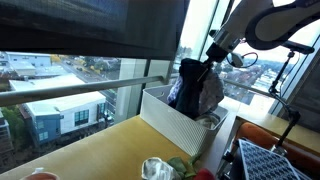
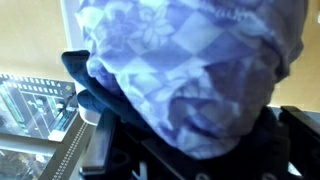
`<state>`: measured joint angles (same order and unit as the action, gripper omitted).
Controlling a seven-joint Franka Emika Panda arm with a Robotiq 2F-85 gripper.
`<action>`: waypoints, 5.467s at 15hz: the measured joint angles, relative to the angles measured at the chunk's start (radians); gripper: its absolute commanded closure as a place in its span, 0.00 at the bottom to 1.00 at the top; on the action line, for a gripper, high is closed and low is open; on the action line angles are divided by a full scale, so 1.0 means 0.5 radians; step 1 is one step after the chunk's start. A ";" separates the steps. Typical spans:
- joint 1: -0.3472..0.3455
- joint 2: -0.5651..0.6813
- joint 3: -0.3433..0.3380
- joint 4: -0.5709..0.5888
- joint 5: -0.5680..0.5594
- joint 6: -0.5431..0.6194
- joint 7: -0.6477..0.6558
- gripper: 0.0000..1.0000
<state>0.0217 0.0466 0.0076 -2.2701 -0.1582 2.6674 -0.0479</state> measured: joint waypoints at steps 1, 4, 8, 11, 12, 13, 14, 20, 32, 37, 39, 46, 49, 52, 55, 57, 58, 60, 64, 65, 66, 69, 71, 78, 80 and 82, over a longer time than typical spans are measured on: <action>0.003 0.041 0.008 0.015 0.017 0.003 -0.011 0.56; 0.007 0.129 0.019 0.066 0.040 0.003 -0.035 0.41; 0.015 0.135 0.028 0.119 0.044 -0.001 -0.050 0.13; 0.055 0.082 0.041 0.145 0.029 -0.008 -0.046 0.00; 0.072 0.059 0.047 0.145 0.017 -0.010 -0.038 0.00; 0.088 0.035 0.056 0.144 0.003 -0.014 -0.025 0.00; 0.105 0.011 0.069 0.141 -0.017 -0.018 -0.004 0.00; 0.273 -0.014 0.242 0.089 -0.194 -0.022 0.299 0.00; 0.783 0.817 0.281 0.177 -0.360 0.130 0.851 0.00; 0.861 1.066 0.182 0.320 -0.350 0.130 0.850 0.00; 0.870 1.155 0.162 0.364 -0.343 0.130 0.849 0.00; 0.885 1.292 0.149 0.466 -0.299 0.127 0.835 0.49; 0.890 1.294 0.149 0.490 -0.270 0.127 0.820 0.73; 0.900 1.296 0.151 0.509 -0.237 0.127 0.805 0.95; 0.906 1.296 0.159 0.525 -0.197 0.127 0.780 1.00; 0.906 1.297 0.168 0.538 -0.170 0.128 0.758 0.98; 0.907 1.297 0.175 0.548 -0.162 0.128 0.745 0.98; 0.914 1.295 0.193 0.580 -0.157 0.128 0.723 0.98; 0.968 1.234 0.197 0.656 -0.160 0.123 0.704 0.98; 0.971 1.188 0.190 0.659 -0.165 0.119 0.701 0.98; 0.971 1.127 0.172 0.656 -0.175 0.113 0.698 0.98; 0.957 0.891 0.065 0.629 -0.240 0.047 0.695 0.98; 0.926 0.713 -0.020 0.591 -0.319 -0.009 0.697 0.98; 0.584 0.241 -0.101 0.337 -0.559 -0.138 0.716 0.98; 0.463 0.201 -0.110 0.256 -0.636 -0.138 0.742 0.98; 0.357 0.187 -0.124 0.189 -0.709 -0.135 0.776 0.64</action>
<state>0.2002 0.1400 -0.0542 -2.1755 -0.5129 2.5997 0.3398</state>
